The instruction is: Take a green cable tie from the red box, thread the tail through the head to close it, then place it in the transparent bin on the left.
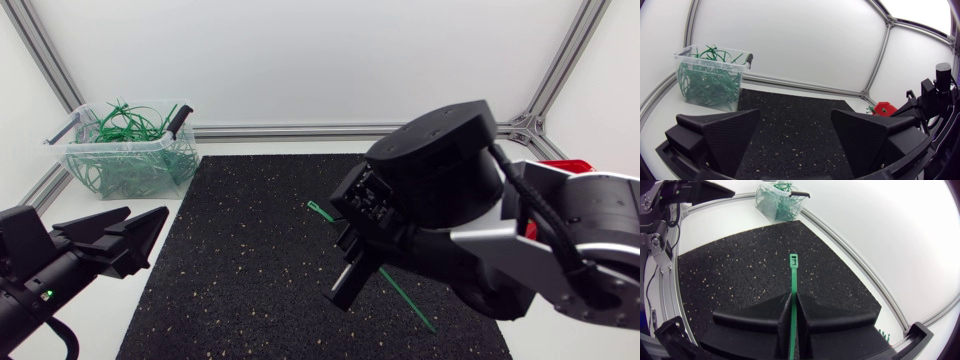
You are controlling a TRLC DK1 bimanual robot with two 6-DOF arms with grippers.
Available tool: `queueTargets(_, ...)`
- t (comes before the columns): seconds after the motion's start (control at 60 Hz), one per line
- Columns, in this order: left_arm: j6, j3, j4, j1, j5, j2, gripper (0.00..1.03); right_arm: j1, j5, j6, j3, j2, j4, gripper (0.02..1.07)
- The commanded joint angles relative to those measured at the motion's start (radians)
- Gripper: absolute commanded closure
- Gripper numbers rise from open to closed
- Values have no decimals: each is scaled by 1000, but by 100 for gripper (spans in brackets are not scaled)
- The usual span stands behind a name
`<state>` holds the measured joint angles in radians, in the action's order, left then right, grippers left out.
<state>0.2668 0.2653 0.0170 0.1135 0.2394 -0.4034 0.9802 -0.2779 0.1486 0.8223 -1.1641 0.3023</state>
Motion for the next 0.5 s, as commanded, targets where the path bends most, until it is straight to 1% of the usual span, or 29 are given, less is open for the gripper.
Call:
queueTargets(0.0,60,63,-2,0,58,-45,4,20,-20,-41,-31,44,-51,102)
queueTargets(0.083,88,103,-20,-8,132,-80,4,31,-24,-47,-40,66,-86,102)
queueTargets(0.1,98,115,-28,-9,159,-94,4,32,-29,-52,-43,69,-95,102)
queueTargets(0.117,98,117,-28,-11,161,-94,4,32,-29,-53,-43,70,-97,102)
queueTargets(0.133,112,132,-29,-14,196,-112,4,34,-35,-57,-48,76,-120,102)
queueTargets(0.217,152,170,-38,-21,302,-152,4,38,-66,-70,-55,86,-163,102)
queueTargets(0.267,173,189,-38,-32,365,-164,4,41,-69,-70,-60,89,-187,102)
queueTargets(0.283,176,190,-37,-34,370,-166,4,43,-69,-70,-60,89,-193,102)
queueTargets(0.3,186,199,-37,-37,402,-172,4,41,-69,-72,-60,89,-198,102)
queueTargets(0.383,209,221,-28,-32,452,-195,4,46,-70,-80,-61,90,-223,102)
queueTargets(0.4,213,230,-26,-32,482,-203,4,48,-70,-86,-61,90,-224,102)
queueTargets(0.483,241,247,0,-41,549,-229,4,54,-76,-96,-61,96,-250,102)
